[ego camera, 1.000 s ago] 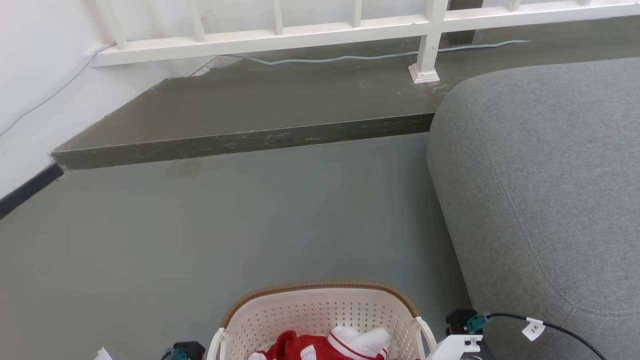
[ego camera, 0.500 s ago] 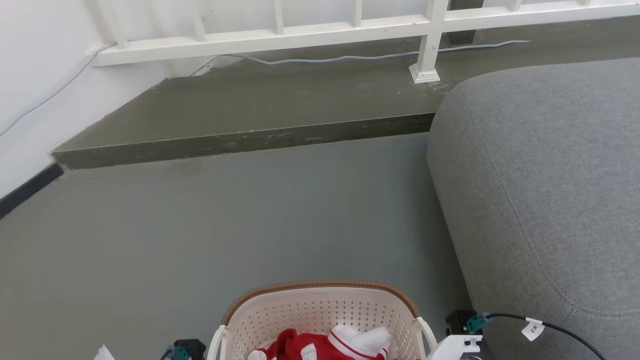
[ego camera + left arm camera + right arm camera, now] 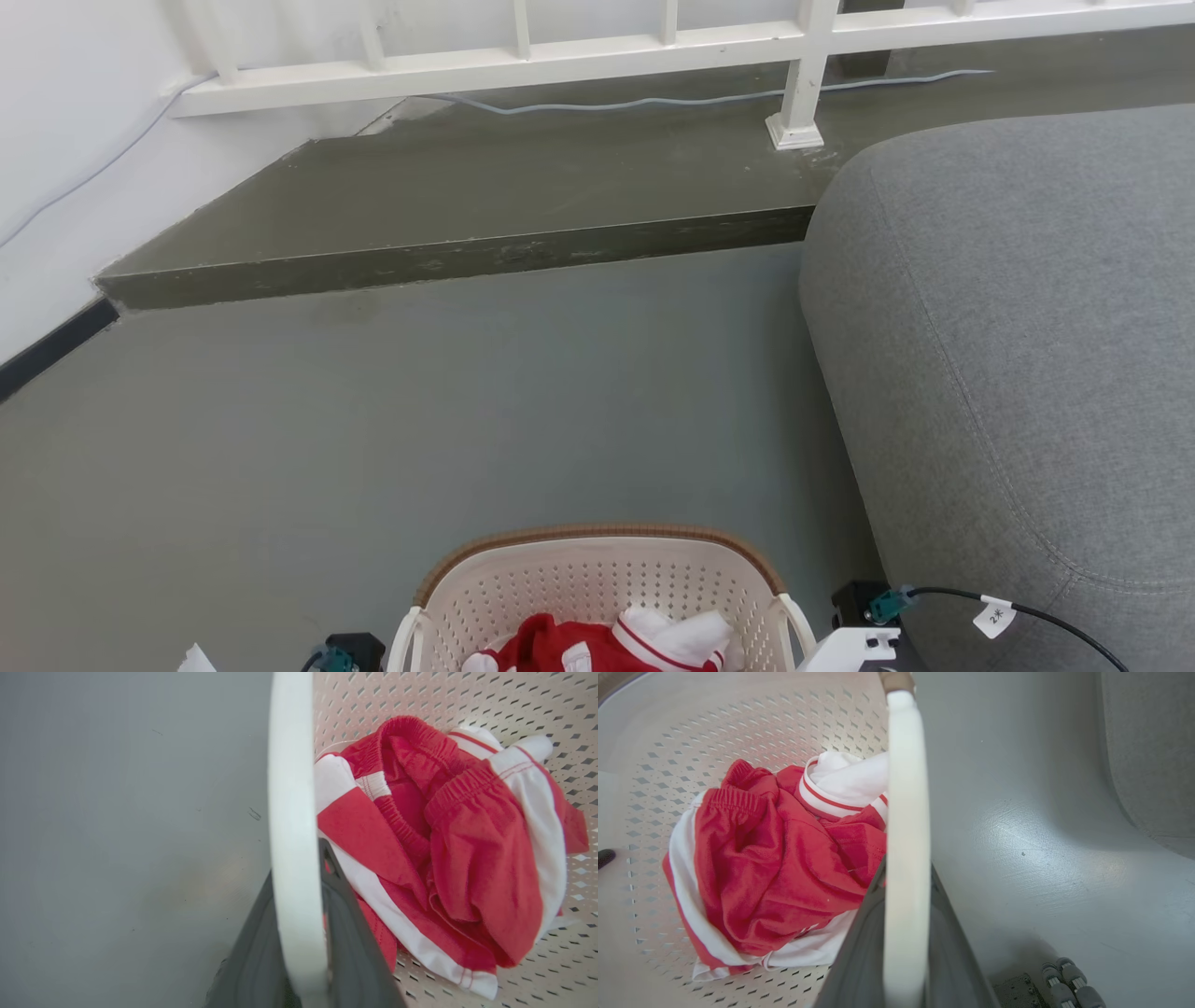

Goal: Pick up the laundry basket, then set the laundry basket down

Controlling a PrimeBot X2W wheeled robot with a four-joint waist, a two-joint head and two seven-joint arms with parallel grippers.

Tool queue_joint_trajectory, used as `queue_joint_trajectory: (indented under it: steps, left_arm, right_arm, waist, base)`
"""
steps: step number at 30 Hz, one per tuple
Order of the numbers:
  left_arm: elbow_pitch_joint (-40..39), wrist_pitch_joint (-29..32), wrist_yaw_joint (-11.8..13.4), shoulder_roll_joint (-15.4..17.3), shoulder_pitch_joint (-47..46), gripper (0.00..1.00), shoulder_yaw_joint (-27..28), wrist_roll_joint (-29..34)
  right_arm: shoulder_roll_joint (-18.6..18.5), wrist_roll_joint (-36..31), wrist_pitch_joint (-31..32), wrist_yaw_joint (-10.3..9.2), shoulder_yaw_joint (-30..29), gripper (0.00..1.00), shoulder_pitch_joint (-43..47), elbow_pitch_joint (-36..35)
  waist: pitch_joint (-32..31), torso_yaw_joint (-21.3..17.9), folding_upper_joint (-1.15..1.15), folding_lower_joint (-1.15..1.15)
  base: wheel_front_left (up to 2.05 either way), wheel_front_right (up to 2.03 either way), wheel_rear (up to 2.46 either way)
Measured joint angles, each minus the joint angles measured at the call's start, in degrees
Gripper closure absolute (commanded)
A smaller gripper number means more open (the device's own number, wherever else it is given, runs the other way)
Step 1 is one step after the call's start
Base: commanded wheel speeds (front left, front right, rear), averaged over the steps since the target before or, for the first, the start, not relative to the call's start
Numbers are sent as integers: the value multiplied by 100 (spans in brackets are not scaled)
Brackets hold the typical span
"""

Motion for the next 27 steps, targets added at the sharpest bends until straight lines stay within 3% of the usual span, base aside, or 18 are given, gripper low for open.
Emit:
queue_joint_trajectory:
  steps: [18,27]
  left_arm:
    - [-33,-15,75,8,-11,100,-99,-70]
    - [-144,-118,154,25,-338,100,-93,-158]
  right_arm:
    - [-14,144,-9,-49,121,100,-54,0]
    - [-25,153,-105,-100,103,100,-524,1]
  waist:
    - [91,-3,0,0]
    - [364,-14,0,0]
  base:
    - [0,0,0]
    - [0,0,0]
